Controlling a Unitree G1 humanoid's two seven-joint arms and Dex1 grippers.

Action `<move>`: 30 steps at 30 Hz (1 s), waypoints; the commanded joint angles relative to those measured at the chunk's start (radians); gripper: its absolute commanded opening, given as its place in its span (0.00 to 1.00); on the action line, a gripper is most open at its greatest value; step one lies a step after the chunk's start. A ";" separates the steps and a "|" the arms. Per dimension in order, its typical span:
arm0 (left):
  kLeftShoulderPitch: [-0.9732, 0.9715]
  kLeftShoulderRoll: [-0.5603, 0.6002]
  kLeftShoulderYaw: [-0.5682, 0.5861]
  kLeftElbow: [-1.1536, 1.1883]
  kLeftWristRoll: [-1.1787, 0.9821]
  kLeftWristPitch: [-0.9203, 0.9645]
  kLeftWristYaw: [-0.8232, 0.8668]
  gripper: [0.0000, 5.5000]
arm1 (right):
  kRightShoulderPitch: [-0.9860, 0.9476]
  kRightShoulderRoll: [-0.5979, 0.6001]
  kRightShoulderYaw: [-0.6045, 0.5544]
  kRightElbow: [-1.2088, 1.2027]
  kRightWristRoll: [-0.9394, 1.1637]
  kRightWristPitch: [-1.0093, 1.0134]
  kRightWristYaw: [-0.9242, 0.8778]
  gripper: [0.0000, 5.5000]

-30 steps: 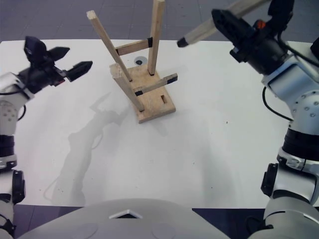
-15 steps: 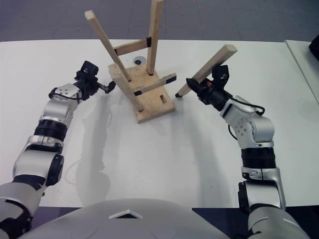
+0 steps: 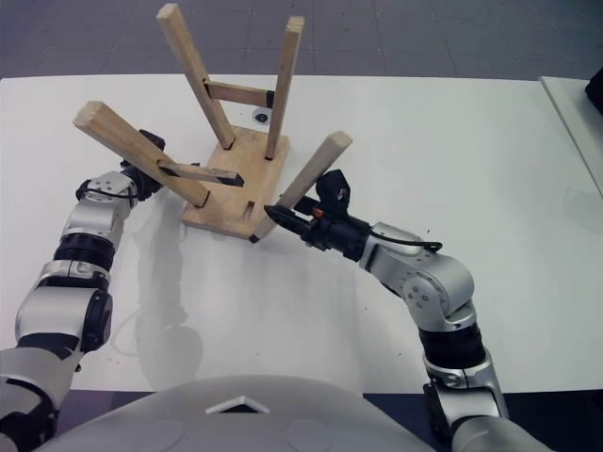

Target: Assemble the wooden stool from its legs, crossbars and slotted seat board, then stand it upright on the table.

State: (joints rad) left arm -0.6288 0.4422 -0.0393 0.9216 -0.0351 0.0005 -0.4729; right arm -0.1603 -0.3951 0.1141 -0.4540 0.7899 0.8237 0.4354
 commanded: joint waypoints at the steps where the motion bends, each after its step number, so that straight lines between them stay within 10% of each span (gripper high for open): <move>1: -0.045 -0.020 -0.017 0.136 0.045 -0.083 -0.020 0.98 | -0.121 -0.051 -0.038 0.016 -0.023 -0.027 0.070 0.37; 30: -0.117 -0.155 -0.080 0.280 0.142 -0.296 -0.024 0.98 | -0.208 -0.133 0.133 0.299 -0.359 -0.259 0.479 0.37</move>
State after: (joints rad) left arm -0.7547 0.3225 -0.0996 1.1940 0.0784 -0.3093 -0.4741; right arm -0.3869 -0.5145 0.2234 -0.1611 0.4623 0.5569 0.9078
